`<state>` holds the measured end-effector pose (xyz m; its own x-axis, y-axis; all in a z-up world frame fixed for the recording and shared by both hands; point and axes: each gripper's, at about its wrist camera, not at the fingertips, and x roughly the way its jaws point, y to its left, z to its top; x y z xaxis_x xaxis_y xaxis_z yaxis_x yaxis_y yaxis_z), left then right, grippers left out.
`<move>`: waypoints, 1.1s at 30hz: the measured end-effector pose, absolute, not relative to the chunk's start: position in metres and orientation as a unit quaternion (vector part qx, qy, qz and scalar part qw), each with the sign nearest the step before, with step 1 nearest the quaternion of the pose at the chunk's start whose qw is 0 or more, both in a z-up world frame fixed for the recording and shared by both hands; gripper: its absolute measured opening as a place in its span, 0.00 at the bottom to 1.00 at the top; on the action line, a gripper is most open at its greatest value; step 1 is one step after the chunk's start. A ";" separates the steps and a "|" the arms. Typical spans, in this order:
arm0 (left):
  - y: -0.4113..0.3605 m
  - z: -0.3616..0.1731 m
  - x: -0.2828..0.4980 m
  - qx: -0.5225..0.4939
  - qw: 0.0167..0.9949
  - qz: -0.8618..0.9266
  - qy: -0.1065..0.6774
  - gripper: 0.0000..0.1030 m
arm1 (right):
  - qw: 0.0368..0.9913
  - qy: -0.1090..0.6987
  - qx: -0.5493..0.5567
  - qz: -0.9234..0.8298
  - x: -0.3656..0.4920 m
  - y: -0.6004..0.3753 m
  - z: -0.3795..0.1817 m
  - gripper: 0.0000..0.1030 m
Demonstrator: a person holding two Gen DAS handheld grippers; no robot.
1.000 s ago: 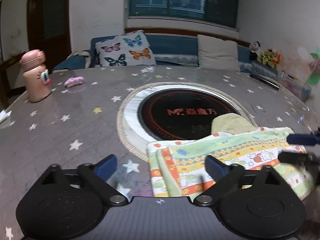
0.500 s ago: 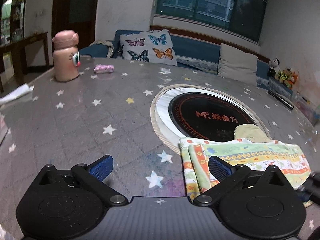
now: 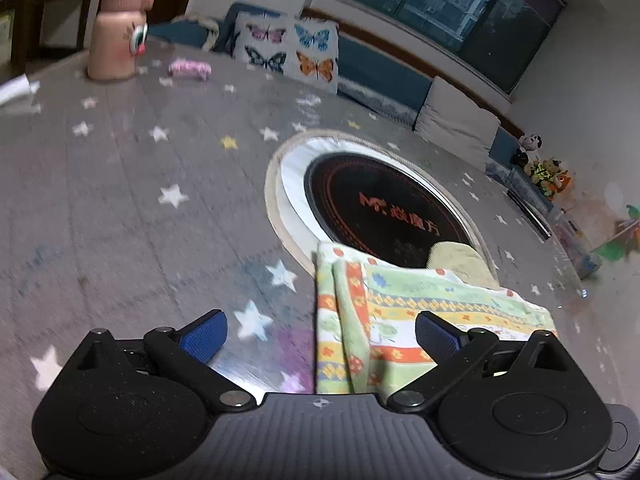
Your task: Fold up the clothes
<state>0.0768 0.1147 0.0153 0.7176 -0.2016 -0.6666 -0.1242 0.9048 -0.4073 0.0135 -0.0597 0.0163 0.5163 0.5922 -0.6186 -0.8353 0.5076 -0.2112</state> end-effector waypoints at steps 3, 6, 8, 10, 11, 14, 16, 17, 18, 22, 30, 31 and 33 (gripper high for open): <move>0.113 0.014 0.079 -0.247 0.890 -0.033 0.382 0.92 | 0.837 0.241 -0.245 0.425 0.015 -0.059 0.017 0.15; 0.111 0.014 0.083 -0.275 0.877 -0.044 0.391 0.89 | 0.846 0.238 -0.219 0.425 0.018 -0.070 0.029 0.13; 0.110 0.014 0.086 -0.300 0.866 -0.055 0.396 0.87 | 0.850 0.236 -0.205 0.425 0.018 -0.077 0.034 0.13; 0.109 0.011 0.089 -0.330 0.852 -0.072 0.401 0.83 | 0.853 0.234 -0.191 0.425 0.018 -0.084 0.040 0.12; 0.108 0.010 0.091 -0.342 0.845 -0.081 0.403 0.81 | 0.855 0.233 -0.185 0.425 0.018 -0.087 0.042 0.11; 0.102 0.006 0.094 -0.350 0.838 -0.099 0.406 0.67 | 0.855 0.234 -0.170 0.430 0.015 -0.096 0.046 0.11; 0.100 0.004 0.096 -0.352 0.836 -0.104 0.408 0.44 | 0.854 0.235 -0.161 0.434 0.013 -0.102 0.047 0.11; 0.100 0.004 0.096 -0.351 0.836 -0.104 0.409 0.39 | 0.854 0.236 -0.157 0.436 0.012 -0.105 0.048 0.11; 0.099 0.003 0.097 -0.351 0.836 -0.105 0.410 0.28 | 0.853 0.240 -0.151 0.438 0.013 -0.107 0.048 0.11; 0.098 0.000 0.098 -0.349 0.835 -0.107 0.412 0.16 | 0.849 0.255 -0.126 0.445 0.016 -0.117 0.048 0.13; 0.095 -0.006 0.102 -0.345 0.833 -0.110 0.418 0.16 | 0.891 0.271 -0.083 0.355 0.039 -0.176 0.050 0.15; 0.095 -0.006 0.102 -0.345 0.833 -0.110 0.419 0.16 | 0.899 0.274 -0.080 0.332 0.047 -0.186 0.049 0.16; 0.094 -0.007 0.102 -0.343 0.833 -0.110 0.420 0.16 | 0.915 0.280 -0.075 0.281 0.063 -0.205 0.044 0.25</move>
